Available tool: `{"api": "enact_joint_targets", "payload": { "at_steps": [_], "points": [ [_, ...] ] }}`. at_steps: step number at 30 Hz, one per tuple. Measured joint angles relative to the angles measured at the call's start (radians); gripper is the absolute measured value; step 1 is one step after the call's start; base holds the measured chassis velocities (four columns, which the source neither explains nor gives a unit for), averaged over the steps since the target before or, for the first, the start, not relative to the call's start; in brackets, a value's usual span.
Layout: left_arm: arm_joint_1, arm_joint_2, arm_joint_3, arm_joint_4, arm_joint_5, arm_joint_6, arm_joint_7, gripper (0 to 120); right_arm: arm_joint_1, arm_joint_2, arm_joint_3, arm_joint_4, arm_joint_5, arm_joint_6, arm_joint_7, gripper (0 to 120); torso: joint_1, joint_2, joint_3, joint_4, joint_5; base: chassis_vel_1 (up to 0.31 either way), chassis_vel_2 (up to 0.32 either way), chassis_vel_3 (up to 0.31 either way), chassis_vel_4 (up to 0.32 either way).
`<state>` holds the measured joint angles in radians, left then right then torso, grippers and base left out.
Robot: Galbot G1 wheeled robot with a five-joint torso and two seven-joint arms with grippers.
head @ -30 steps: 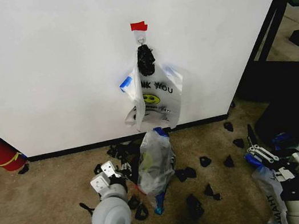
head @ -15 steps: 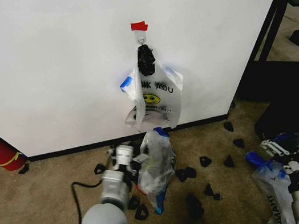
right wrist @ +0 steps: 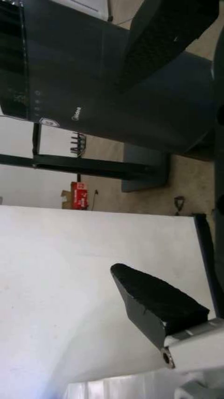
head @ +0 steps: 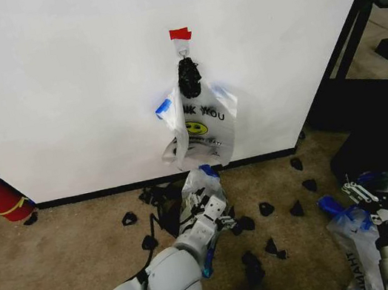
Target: Pick up the garbage bag from the wall and place it over the trash bin.
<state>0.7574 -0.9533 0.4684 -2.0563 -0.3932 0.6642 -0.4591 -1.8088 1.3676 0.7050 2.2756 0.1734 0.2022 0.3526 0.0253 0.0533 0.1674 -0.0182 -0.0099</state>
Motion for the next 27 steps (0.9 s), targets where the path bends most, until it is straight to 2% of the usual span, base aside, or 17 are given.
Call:
{"api": "enact_joint_targets", "payload": {
  "at_steps": [8,20,24,27],
  "points": [
    [0.013,0.018,-0.031,0.046,0.032,0.005,-0.031,100,0.013,-0.004,-0.016,0.002,-0.001,0.0,-0.004,100,0.0,0.0,0.0,0.0002,-0.0001,0.0,0.0,0.0,0.0],
    [0.045,0.077,-0.131,0.048,-0.001,0.015,-0.05,99,0.031,-0.018,-0.077,-0.016,-0.032,-0.016,-0.004,100,0.0,0.0,0.0,0.0001,-0.0002,0.0,0.0,0.0,0.0],
    [0.054,0.096,-0.174,0.039,-0.011,0.015,-0.051,98,0.037,-0.03,-0.109,-0.027,-0.026,-0.059,0.013,100,0.0,0.0,0.0,0.0,-0.0002,0.0,0.0,0.0,0.0],
    [0.074,0.116,-0.221,0.011,-0.036,0.014,-0.057,98,0.048,-0.065,-0.153,-0.029,0.023,-0.135,0.02,100,0.0,0.0,0.0,0.0001,-0.0002,0.0,0.0,0.0,0.0]
  ]
}}
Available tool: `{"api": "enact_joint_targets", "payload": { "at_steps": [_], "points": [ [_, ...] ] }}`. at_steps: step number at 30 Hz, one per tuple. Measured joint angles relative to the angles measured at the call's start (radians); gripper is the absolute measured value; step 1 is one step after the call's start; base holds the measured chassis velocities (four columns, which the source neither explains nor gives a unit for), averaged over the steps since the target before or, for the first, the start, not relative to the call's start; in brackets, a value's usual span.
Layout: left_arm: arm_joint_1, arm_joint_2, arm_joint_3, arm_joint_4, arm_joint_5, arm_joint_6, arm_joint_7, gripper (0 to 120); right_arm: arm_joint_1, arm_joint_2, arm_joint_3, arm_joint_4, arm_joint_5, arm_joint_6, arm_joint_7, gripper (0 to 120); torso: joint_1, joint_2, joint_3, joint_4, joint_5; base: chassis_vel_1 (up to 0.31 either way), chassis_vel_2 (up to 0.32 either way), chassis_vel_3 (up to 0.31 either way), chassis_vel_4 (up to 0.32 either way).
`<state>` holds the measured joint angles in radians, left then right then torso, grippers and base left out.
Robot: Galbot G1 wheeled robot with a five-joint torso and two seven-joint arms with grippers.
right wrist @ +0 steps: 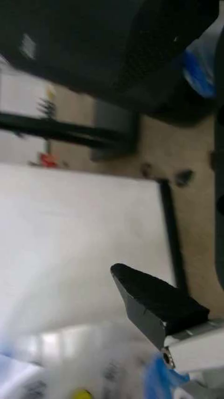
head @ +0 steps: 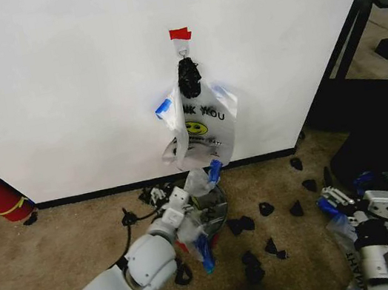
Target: Pick up the garbage bag from the wall and place it over the trash bin.
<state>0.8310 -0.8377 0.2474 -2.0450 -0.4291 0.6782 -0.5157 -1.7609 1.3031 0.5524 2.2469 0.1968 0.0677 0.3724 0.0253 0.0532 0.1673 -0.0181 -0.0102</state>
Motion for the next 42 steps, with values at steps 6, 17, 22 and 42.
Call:
{"api": "enact_joint_targets", "payload": {
  "at_steps": [6,17,22,42],
  "points": [
    [0.035,0.025,-0.042,-0.067,-0.048,-0.001,-0.008,99,0.09,-0.097,-0.083,0.003,0.182,-0.172,-0.018,100,0.0,0.0,0.0,0.0007,0.0001,0.0,0.0,0.0,0.0],
    [-0.032,0.008,0.022,-0.141,-0.191,-0.019,-0.011,100,0.294,-0.168,-0.267,-0.047,0.492,-0.405,0.038,100,0.0,0.0,0.0,-0.0005,0.0001,0.0,0.0,0.0,0.0],
    [-0.012,0.041,-0.061,-0.208,-0.222,-0.017,-0.015,100,0.415,-0.166,-0.366,-0.08,0.567,-0.489,0.114,100,0.0,0.0,0.0,0.0003,0.0,0.0,0.0,0.0,0.0],
    [0.051,0.079,-0.184,-0.278,-0.248,-0.032,-0.014,100,0.683,0.041,-0.622,-0.271,0.602,-0.66,0.499,93,0.0,0.0,0.0,0.0,-0.0001,0.0,0.0,0.0,0.0]
  ]
}}
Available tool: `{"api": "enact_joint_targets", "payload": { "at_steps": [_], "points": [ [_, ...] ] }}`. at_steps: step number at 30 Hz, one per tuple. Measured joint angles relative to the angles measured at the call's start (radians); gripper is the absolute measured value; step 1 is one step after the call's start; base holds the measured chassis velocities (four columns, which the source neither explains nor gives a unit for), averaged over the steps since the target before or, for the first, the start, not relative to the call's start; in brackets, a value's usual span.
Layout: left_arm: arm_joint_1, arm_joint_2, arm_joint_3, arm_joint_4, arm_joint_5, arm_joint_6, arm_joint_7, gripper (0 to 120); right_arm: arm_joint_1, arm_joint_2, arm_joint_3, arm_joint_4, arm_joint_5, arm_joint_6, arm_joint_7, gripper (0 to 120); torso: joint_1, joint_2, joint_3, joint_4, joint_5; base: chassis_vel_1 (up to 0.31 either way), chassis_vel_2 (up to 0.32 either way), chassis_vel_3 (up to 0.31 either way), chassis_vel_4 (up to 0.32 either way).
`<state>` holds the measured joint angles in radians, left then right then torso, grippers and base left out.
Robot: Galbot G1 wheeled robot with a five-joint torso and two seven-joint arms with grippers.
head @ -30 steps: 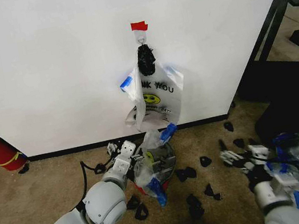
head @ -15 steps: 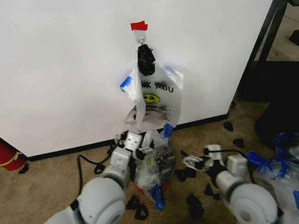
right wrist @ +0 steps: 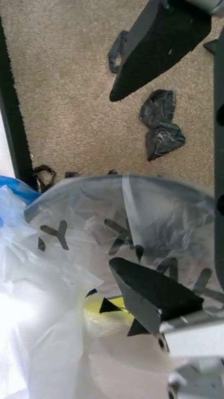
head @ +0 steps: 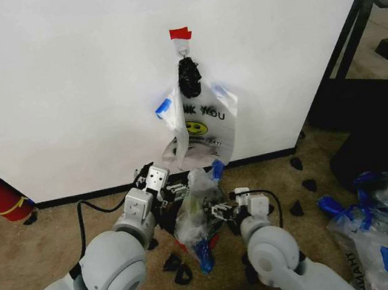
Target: Pick up the garbage bag from the wall and place it over the trash bin.
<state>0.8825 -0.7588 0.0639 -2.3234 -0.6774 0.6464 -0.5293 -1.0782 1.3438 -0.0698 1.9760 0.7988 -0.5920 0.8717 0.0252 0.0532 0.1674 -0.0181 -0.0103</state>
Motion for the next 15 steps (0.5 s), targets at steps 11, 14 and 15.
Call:
{"api": "enact_joint_targets", "payload": {
  "at_steps": [11,14,15],
  "points": [
    [0.006,-0.005,0.0,0.0,0.004,-0.007,0.004,100,0.004,0.055,-0.024,-0.044,0.006,-0.007,0.067,77,0.0,0.0,0.0,0.0,0.0002,0.0,0.0,0.0,0.0],
    [0.008,-0.006,-0.001,0.0,0.005,-0.009,0.006,100,-0.006,0.061,-0.027,-0.049,0.004,-0.01,0.081,76,0.0,0.0,0.0,0.0,0.0002,0.0,0.0,0.0,0.0],
    [0.008,-0.008,-0.001,0.0,0.005,-0.009,0.006,100,-0.006,0.065,-0.026,-0.054,0.005,-0.01,0.083,73,0.0,0.0,0.0,0.0,0.0002,0.0,0.0,0.0,0.0]
  ]
}}
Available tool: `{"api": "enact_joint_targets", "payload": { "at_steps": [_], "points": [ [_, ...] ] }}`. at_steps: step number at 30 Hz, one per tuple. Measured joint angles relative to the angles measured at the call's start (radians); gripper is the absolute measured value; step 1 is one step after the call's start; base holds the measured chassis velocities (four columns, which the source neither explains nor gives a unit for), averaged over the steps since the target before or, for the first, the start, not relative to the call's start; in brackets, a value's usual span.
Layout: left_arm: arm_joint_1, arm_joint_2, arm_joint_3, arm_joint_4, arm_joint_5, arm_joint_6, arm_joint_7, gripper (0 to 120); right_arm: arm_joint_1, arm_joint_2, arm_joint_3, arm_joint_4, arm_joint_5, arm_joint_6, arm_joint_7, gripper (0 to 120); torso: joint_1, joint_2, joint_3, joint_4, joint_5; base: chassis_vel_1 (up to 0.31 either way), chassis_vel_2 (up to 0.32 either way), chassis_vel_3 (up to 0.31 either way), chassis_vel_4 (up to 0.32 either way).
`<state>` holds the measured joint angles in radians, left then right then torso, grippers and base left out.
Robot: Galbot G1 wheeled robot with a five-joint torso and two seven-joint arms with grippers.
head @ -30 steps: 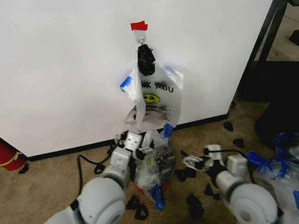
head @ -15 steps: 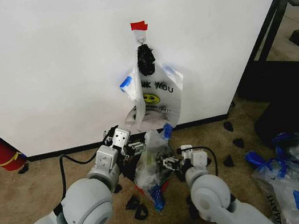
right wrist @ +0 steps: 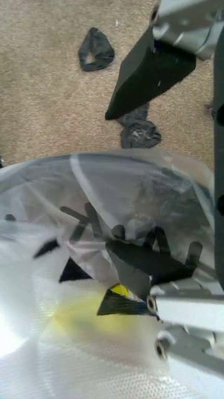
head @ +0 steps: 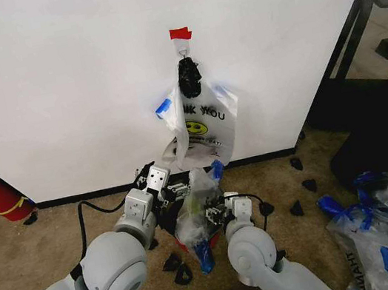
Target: Pick up the garbage bag from the wall and place it over the trash bin.
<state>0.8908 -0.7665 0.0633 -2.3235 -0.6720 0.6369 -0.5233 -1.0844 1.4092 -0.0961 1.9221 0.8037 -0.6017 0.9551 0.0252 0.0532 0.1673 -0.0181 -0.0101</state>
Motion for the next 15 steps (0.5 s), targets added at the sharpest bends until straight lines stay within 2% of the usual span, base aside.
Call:
{"api": "enact_joint_targets", "payload": {
  "at_steps": [1,7,12,15],
  "points": [
    [0.0,0.0,0.0,0.0,0.0,0.0,0.0,100,0.0,0.0,0.0,0.0,0.0,0.0,0.0,73,0.0,0.0,0.0,0.0,0.0,0.0,0.0,0.0,0.0],
    [-0.001,-0.003,0.002,0.004,0.001,-0.003,0.001,100,0.007,0.017,0.008,-0.019,0.024,0.004,0.015,54,0.0,0.0,0.0,0.0001,0.0,0.0,0.0,0.0,0.0],
    [0.003,-0.003,0.0,0.005,0.002,-0.005,0.002,100,0.012,0.02,0.01,-0.025,0.043,0.004,0.023,52,0.0,0.0,0.0,0.0001,0.0,0.0,0.0,0.0,0.0],
    [0.004,-0.003,0.0,0.006,0.003,-0.006,0.002,100,0.012,0.022,0.01,-0.026,0.051,0.004,0.026,38,0.0,0.0,0.0,0.0001,0.0,0.0,0.0,0.0,0.0]
  ]
}}
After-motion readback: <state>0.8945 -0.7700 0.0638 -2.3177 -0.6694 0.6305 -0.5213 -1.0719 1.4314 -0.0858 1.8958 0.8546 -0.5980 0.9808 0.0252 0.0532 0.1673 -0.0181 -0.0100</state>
